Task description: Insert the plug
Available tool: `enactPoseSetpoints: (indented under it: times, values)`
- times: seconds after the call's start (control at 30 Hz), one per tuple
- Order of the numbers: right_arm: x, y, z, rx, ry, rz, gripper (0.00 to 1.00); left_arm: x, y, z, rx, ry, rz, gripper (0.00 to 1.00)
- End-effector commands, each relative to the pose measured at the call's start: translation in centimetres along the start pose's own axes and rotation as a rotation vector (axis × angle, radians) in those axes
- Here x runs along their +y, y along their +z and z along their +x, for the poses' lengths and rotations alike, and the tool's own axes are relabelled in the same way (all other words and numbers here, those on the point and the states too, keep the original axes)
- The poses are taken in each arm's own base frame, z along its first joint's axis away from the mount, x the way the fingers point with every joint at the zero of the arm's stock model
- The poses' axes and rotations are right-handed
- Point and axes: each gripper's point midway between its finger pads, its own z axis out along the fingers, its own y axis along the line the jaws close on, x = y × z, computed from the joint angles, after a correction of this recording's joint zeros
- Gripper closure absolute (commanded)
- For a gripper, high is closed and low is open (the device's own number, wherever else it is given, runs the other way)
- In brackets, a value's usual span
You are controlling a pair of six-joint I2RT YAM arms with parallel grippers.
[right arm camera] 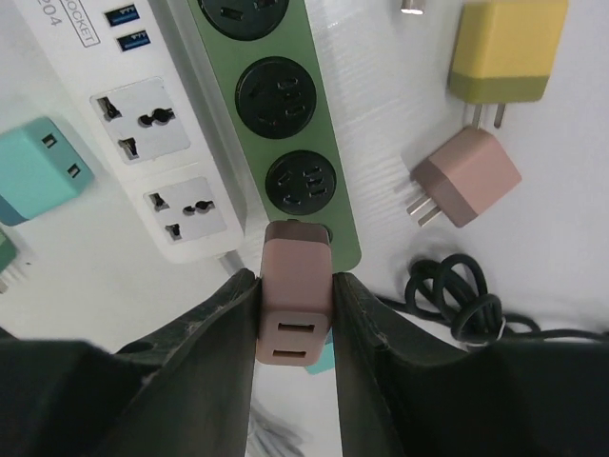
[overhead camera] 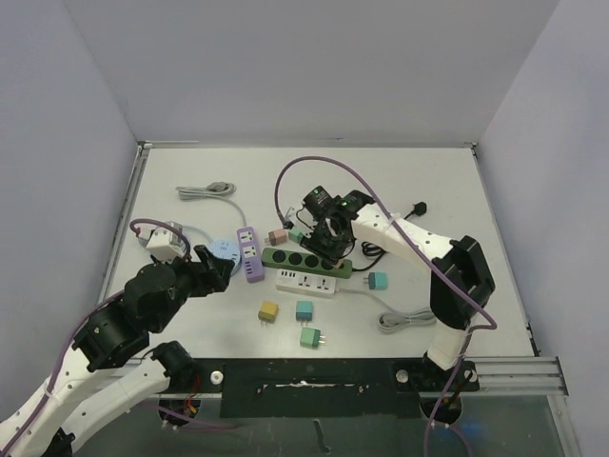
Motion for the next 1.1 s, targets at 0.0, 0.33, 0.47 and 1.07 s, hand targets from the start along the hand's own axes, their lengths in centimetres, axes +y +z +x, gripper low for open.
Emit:
enactPoseSetpoints:
  times: [0.0, 0.33, 0.47, 1.07]
  values:
    - [-1.4, -0.9, -2.4, -0.037, -0.203, -0.008, 0.89, 0.5, -0.9, -1.9, -0.069, -0.002, -0.025, 0.29]
    - [-2.0, 0.7, -3.1, 0.016, -0.327, -0.102, 0.90, 0.9, -1.8, -5.1, -0.178, -0.013, -0.068, 0.29]
    - [-1.7, 0.7, -3.0, 0.011, -0.352, -0.128, 0.90, 0.9, -2.4, -6.4, -0.226, -0.031, -0.068, 0.29]
    - [-1.9, 3.2, -2.1, 0.054, -0.423, -0.131, 0.85, -0.3, -1.6, -6.7, -0.232, -0.025, -0.030, 0.29]
